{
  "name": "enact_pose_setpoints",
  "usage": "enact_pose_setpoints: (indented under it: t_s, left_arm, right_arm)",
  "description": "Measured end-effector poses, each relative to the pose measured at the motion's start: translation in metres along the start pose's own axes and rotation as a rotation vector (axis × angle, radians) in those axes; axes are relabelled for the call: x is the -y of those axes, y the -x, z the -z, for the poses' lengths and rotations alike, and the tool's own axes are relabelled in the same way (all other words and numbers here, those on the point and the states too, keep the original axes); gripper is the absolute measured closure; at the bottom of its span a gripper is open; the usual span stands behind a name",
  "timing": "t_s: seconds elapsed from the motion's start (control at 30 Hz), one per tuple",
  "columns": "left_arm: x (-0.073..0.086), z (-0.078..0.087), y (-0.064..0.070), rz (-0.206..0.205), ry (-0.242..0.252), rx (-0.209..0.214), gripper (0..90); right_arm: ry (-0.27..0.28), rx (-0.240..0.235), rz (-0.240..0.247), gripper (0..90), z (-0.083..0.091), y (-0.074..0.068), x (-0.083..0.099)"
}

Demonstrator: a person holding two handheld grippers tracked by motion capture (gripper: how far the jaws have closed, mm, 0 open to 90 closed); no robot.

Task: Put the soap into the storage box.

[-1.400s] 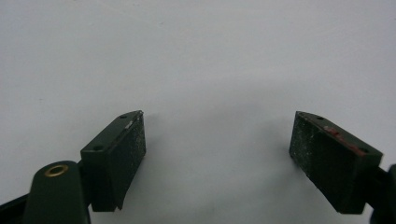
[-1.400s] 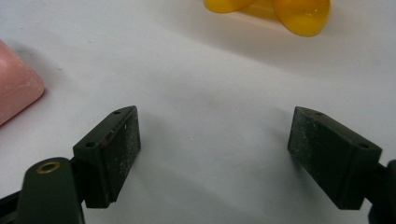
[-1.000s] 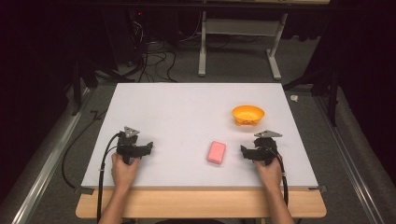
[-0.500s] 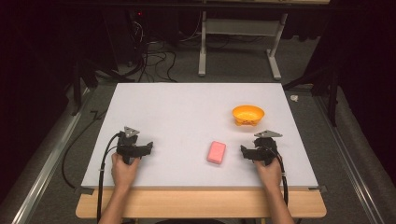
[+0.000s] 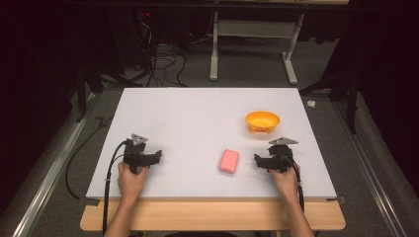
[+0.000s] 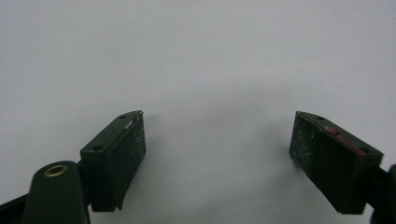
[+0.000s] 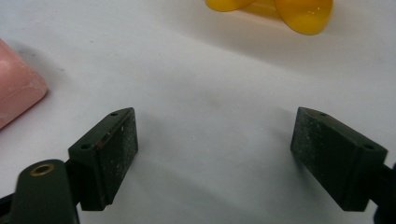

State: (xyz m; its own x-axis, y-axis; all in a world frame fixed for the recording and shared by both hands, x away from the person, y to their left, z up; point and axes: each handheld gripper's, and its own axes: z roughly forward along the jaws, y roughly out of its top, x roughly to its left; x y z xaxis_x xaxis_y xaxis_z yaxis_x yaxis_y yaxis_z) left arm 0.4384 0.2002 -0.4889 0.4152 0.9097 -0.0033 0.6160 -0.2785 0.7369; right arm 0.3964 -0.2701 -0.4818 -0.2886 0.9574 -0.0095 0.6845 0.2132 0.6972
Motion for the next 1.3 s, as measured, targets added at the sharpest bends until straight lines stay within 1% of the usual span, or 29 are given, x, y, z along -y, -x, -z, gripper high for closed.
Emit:
enact_pose_setpoints:
  t_s: [0.1, 0.13, 0.17, 0.2, 0.37, 0.53, 0.6, 0.63, 0.83, 0.97, 1.03, 1.07, 1.1, 1.17, 1.3]
  left_arm:
    - [0.0, 0.0, 0.0, 0.0, 0.0, 0.001, 18.7]
    - [0.0, 0.0, 0.0, 0.0, 0.0, 0.001, 18.7]
    - [0.0, 0.0, 0.0, 0.0, 0.0, 0.0, 18.7]
    - [0.0, 0.0, 0.0, 0.0, 0.0, 0.0, 18.7]
    - [0.0, 0.0, 0.0, 0.0, 0.0, 0.0, 18.7]
    - [0.0, 0.0, 0.0, 0.0, 0.0, 0.0, 18.7]
    - [0.0, 0.0, 0.0, 0.001, 0.0, 0.001, 18.7]
    - [0.0, 0.0, 0.0, 0.001, 0.0, 0.001, 18.7]
    - [0.0, 0.0, 0.0, 0.0, 0.0, 0.001, 18.7]
    - [0.0, 0.0, 0.0, 0.001, 0.0, 0.0, 18.7]
    - [0.0, 0.0, 0.0, 0.0, 0.0, 0.001, 18.7]
    - [0.0, 0.0, 0.0, 0.0, 0.0, 0.001, 18.7]
    - [0.0, 0.0, 0.0, 0.0, 0.0, 0.0, 18.7]
    - [0.0, 0.0, 0.0, 0.0, 0.0, 0.0, 18.7]
    - [0.0, 0.0, 0.0, 0.001, 0.0, 0.0, 18.7]
  right_arm:
    - [0.003, -0.022, -0.002, 14.1, 0.001, -0.003, -0.002]
    - [0.003, -0.022, -0.002, 14.1, 0.001, -0.003, -0.002]
    - [0.017, -0.042, 0.016, 13.6, 0.004, -0.007, -0.004]
    - [0.02, -0.051, 0.019, 13.5, 0.005, -0.009, -0.005]
    - [0.057, -0.106, 0.065, 13.4, 0.012, -0.021, -0.009]
    - [0.068, -0.149, 0.103, 12.7, 0.017, -0.033, -0.014]
    - [0.077, -0.155, 0.112, 12.7, 0.019, -0.035, -0.015]
    - [0.09, -0.167, 0.133, 12.6, 0.021, -0.041, -0.017]
    - [0.098, -0.208, 0.159, 12.4, 0.024, -0.051, -0.02]
    - [0.101, -0.235, 0.198, 12.3, 0.025, -0.057, -0.021]
    - [0.098, -0.249, 0.203, 12.3, 0.025, -0.061, -0.022]
    - [0.103, -0.256, 0.216, 12.3, 0.025, -0.062, -0.022]
    - [0.102, -0.261, 0.213, 12.3, 0.025, -0.064, -0.022]
    - [0.098, -0.274, 0.228, 12.3, 0.024, -0.067, -0.023]
    - [0.099, -0.287, 0.256, 12.2, 0.021, -0.073, -0.024]
